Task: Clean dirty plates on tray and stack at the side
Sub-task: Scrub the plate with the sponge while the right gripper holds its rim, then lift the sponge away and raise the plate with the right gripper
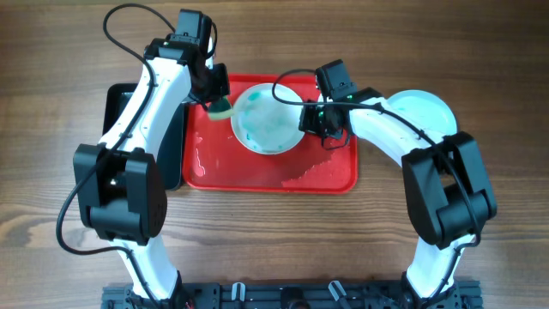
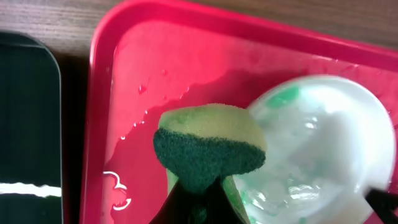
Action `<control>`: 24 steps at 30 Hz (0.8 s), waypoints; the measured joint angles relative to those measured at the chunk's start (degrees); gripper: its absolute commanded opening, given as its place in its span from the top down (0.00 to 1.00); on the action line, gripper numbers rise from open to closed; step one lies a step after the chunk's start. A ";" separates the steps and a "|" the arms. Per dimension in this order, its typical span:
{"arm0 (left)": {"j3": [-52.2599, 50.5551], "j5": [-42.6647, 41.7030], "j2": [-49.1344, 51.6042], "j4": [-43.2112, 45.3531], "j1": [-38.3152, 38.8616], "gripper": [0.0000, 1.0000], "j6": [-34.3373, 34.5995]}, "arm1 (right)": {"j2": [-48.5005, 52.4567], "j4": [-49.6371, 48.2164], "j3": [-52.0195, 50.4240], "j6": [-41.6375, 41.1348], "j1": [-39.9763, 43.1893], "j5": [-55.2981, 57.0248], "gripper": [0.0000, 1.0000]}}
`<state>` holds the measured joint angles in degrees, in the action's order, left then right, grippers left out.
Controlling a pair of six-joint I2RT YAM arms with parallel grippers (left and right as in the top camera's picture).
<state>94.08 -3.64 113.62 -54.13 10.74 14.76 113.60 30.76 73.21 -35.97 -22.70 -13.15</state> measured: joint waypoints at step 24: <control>0.00 0.00 0.00 -0.35 0.00 0.96 0.00 | -0.28 -2.89 0.35 23.89 1.42 12.61 0.67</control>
<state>94.08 -3.64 113.62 -54.48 10.74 14.76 113.32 27.88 73.56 -12.08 -21.28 -0.54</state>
